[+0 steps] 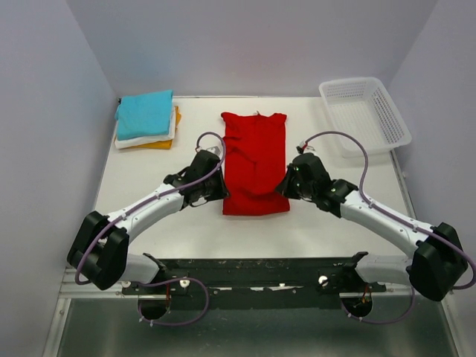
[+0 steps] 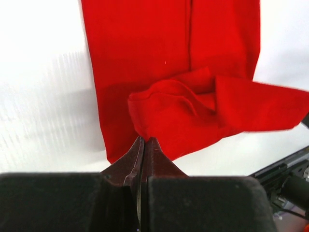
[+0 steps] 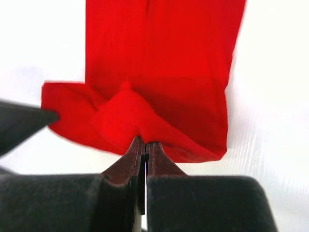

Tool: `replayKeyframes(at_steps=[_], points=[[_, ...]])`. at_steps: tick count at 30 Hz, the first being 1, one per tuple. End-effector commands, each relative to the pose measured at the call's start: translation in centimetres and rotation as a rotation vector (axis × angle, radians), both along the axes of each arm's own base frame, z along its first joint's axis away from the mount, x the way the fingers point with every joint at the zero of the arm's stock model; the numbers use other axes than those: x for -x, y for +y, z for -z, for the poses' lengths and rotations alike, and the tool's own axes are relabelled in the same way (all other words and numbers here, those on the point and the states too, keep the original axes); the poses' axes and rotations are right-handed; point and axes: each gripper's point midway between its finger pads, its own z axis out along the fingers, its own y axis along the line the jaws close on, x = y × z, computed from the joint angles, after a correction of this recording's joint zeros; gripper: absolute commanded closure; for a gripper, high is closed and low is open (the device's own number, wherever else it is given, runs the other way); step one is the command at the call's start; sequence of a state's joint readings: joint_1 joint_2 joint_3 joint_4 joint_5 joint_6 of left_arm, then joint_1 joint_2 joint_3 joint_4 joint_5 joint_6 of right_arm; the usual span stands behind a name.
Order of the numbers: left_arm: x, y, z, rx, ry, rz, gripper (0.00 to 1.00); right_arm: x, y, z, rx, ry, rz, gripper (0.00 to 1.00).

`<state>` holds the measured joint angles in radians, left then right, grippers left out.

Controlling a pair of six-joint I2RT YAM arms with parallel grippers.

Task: Fold and stack the t-shirts
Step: Fold the folded rectangular tshirt in 1/3 of the way

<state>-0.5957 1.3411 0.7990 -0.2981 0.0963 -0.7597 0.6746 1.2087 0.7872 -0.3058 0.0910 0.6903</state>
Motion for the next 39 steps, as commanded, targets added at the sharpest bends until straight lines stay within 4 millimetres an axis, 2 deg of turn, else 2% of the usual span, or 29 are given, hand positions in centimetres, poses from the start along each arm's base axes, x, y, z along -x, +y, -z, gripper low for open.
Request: replayKeyframes(at_steps=[1,5,9,14,18,19,20,21,22,24,26,28,30,31,33,35,36,39], points=[[-3.5,1.0,-2.7,-0.072,-0.100,-0.059,1.00,-5.1,-2.7,-2.0,0.076,-0.095,0.220,0.99],[-5.9,1.3,-4.2,-0.068,-0.157,-0.076,1.00,-8.4,-3.9,-3.3,0.064,-0.140,0.297,0.99],[-8.5,1.7,-4.7,-0.082,-0.179,-0.085,1.00,-11.0,-3.6,-3.7,0.059,-0.178,0.293,0.99],[-11.4,1.1,-4.1,-0.062,-0.167,-0.063,1.00,-13.9,-3.4,-2.1,0.071,-0.173,0.300,0.99],[-13.6,1.4,-2.6,-0.076,-0.122,-0.067,1.00,-16.6,-3.5,-0.1,0.060,-0.135,0.298,0.98],[-14.1,1.3,-2.1,-0.076,-0.113,-0.061,0.98,-17.1,-3.6,0.6,0.066,-0.118,0.299,0.98],[-14.7,1.2,-1.8,-0.074,-0.113,-0.053,0.91,-17.6,-3.7,1.1,0.071,-0.108,0.306,0.94],[-15.2,1.1,-1.4,-0.075,-0.102,-0.046,0.86,-18.2,-3.9,1.8,0.083,-0.098,0.311,0.89],[-15.6,1.0,-1.3,-0.070,-0.087,-0.040,0.76,-18.8,-4.1,2.4,0.091,-0.091,0.322,0.74],[-16.0,1.0,-1.0,-0.066,-0.060,-0.029,0.62,-19.9,-4.6,3.1,0.105,-0.070,0.333,0.39],[-16.1,1.2,-1.2,-0.071,-0.057,-0.037,0.54,-20.7,-4.8,2.8,0.127,-0.065,0.327,0.03],[-15.5,1.5,-1.7,-0.067,-0.067,-0.044,0.49,-20.7,-4.6,2.0,0.126,-0.082,0.303,0.00],[-14.3,1.8,-1.8,-0.048,-0.054,-0.056,0.44,-19.9,-4.6,1.6,0.122,-0.084,0.275,0.00],[-13.2,1.8,-1.3,-0.035,-0.036,-0.053,0.04,-19.2,-4.5,1.3,0.108,-0.082,0.258,0.00],[-11.1,1.7,-0.7,0.008,0.001,-0.049,0.01,-17.0,-4.0,1.6,0.069,-0.054,0.207,0.00],[-9.1,1.4,-0.2,0.056,0.031,-0.040,0.02,-14.3,-3.5,2.7,0.022,-0.008,0.163,0.00],[-8.3,1.4,0.2,0.074,0.050,-0.039,0.01,-12.8,-3.3,3.5,-0.005,0.025,0.138,0.00],[-6.3,1.8,1.9,0.074,0.110,-0.041,0.01,-9.8,-3.0,4.5,-0.074,0.066,0.110,0.00]])
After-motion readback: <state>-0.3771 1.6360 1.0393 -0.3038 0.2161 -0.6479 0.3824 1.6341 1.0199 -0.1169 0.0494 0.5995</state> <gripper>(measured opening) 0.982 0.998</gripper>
